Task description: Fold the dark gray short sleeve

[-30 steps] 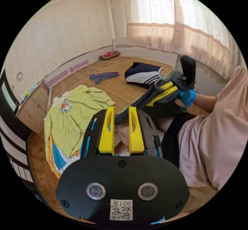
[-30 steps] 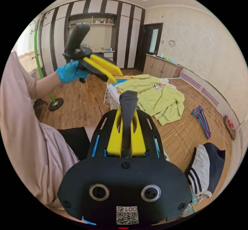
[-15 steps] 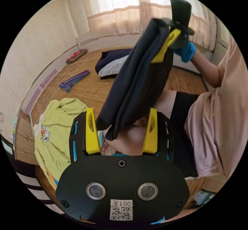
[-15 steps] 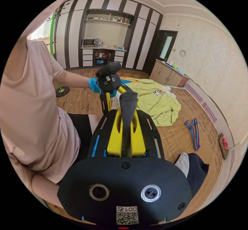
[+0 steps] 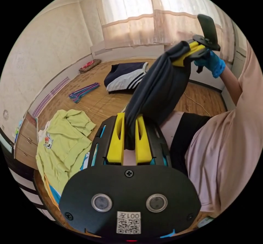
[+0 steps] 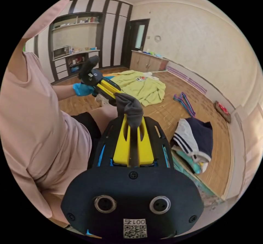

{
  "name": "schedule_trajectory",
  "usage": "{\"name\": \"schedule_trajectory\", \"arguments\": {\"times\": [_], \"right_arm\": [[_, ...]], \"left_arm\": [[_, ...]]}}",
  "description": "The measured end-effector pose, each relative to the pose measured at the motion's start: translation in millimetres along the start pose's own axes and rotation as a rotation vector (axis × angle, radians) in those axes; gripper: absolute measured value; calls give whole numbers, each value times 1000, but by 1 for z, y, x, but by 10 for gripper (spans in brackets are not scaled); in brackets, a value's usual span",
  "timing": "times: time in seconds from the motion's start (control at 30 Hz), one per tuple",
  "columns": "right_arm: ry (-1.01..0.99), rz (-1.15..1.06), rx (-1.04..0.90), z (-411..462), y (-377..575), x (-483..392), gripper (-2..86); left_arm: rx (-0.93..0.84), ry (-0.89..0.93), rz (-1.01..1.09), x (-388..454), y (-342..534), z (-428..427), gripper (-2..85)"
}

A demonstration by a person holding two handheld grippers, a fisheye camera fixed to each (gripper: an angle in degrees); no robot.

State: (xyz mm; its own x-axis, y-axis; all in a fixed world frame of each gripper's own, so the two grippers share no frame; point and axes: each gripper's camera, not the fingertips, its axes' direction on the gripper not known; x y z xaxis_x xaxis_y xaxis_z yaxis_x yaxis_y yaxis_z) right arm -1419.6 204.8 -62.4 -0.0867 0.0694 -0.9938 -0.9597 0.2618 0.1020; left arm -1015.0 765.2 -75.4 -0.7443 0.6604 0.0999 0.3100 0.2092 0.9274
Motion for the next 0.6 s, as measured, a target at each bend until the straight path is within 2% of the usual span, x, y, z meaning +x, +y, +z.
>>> {"name": "schedule_trajectory", "arguments": {"times": [0.17, 0.33, 0.43, 0.6], "right_arm": [[164, 40, 18, -22, 22, 19, 32], [414, 31, 165, -30, 11, 79, 32], [465, 45, 241, -19, -10, 140, 33], [448, 37, 309, 7, -50, 246, 34]], "left_arm": [[55, 24, 20, 9, -46, -5, 16], [142, -118, -8, -8, -123, -4, 14], [148, -235, -30, -30, -171, 5, 14], [160, -278, -164, -90, -242, 21, 15]]}}
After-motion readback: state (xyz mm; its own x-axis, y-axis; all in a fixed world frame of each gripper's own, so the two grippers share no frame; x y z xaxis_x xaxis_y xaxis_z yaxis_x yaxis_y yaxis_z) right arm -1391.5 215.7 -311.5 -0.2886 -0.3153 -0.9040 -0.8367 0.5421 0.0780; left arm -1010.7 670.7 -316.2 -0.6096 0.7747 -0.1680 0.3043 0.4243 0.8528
